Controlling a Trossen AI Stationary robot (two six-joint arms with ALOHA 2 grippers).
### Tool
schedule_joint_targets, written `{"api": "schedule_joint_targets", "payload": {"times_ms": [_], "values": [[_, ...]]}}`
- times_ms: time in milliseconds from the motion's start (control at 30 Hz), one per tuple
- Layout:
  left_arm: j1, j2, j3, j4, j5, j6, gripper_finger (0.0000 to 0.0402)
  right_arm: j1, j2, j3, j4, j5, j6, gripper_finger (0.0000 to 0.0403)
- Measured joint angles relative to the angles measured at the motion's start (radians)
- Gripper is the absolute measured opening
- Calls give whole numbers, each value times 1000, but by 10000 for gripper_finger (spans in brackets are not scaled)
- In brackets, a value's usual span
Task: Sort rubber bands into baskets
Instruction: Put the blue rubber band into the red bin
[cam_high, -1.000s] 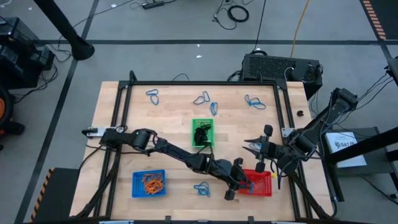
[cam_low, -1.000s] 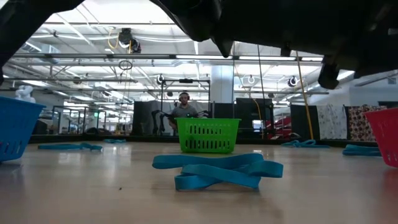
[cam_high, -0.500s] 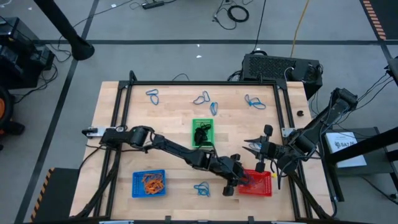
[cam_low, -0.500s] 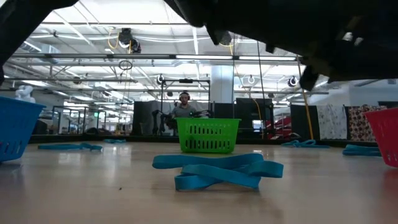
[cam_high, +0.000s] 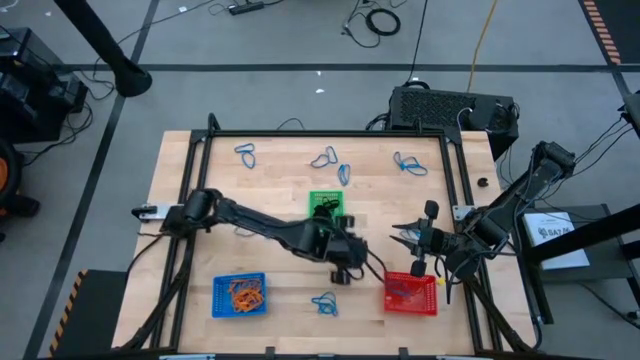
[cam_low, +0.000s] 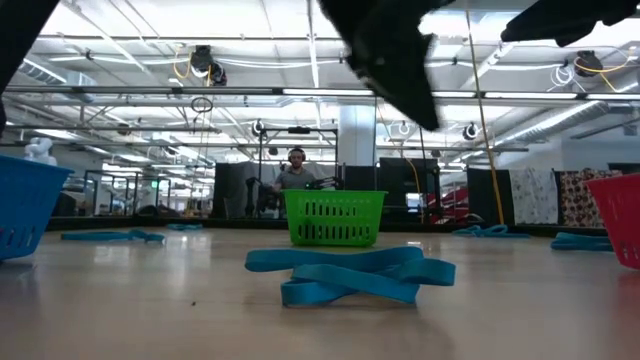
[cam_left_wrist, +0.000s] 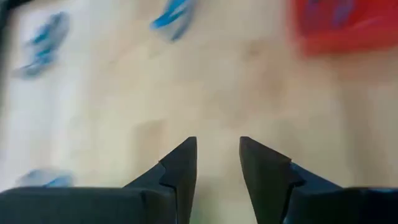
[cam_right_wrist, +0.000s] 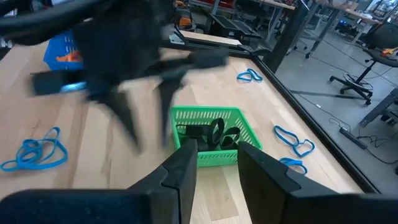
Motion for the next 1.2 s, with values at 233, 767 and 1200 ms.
{"api": "schedule_joint_targets", "payload": {"times_ms": [233, 767, 1200], "values": [[223, -69, 0, -210, -6, 29, 130, 0, 0, 0, -2, 0, 28, 109], [786, 106, -1, -142, 467, 34, 130, -1, 0, 0, -143, 0, 71, 109], [781, 129, -4, -74, 430, 161, 130, -1, 0, 0, -160, 1, 75, 109]]}}
